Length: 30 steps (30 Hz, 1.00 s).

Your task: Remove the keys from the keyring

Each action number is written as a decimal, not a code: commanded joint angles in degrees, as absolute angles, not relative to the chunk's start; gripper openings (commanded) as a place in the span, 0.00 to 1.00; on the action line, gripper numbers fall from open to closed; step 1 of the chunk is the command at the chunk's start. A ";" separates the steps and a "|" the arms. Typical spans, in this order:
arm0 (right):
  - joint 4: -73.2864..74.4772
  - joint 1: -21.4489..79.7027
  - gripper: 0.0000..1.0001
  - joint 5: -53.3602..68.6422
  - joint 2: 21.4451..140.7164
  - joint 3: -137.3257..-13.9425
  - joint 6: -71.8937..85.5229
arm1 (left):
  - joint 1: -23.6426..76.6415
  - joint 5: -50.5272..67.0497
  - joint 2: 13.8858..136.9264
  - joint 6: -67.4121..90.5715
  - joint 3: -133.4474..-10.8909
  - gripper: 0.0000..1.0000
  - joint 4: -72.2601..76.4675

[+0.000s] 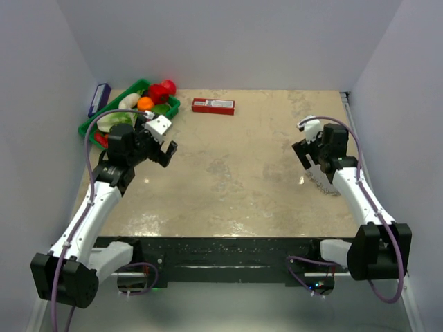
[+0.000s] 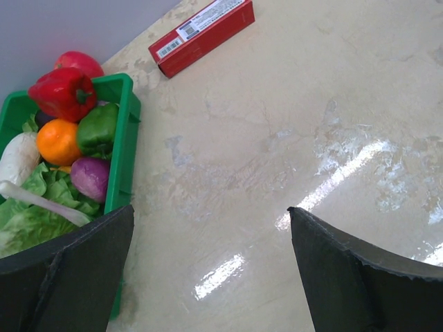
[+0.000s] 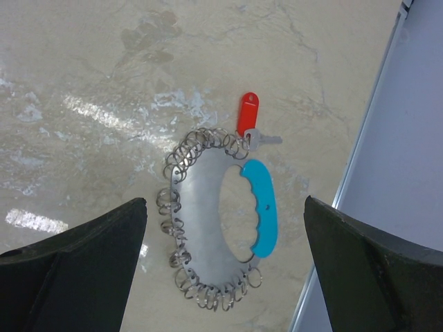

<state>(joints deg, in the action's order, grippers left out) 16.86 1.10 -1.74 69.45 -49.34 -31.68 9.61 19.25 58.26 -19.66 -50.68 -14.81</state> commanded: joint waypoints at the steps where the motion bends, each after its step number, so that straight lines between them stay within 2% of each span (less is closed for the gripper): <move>1: 15.64 0.88 0.99 -0.26 70.92 -53.26 -29.97 | 12.39 15.48 59.94 -19.16 -50.89 1.00 -9.76; 14: 15.56 0.70 0.99 -0.88 79.01 -56.69 -30.76 | 16.35 15.73 63.02 -20.31 -50.98 1.00 -7.47; 30: 14.59 0.09 0.99 -0.09 85.16 -57.57 -30.76 | 16.52 15.47 59.86 -21.09 -48.96 1.00 -8.61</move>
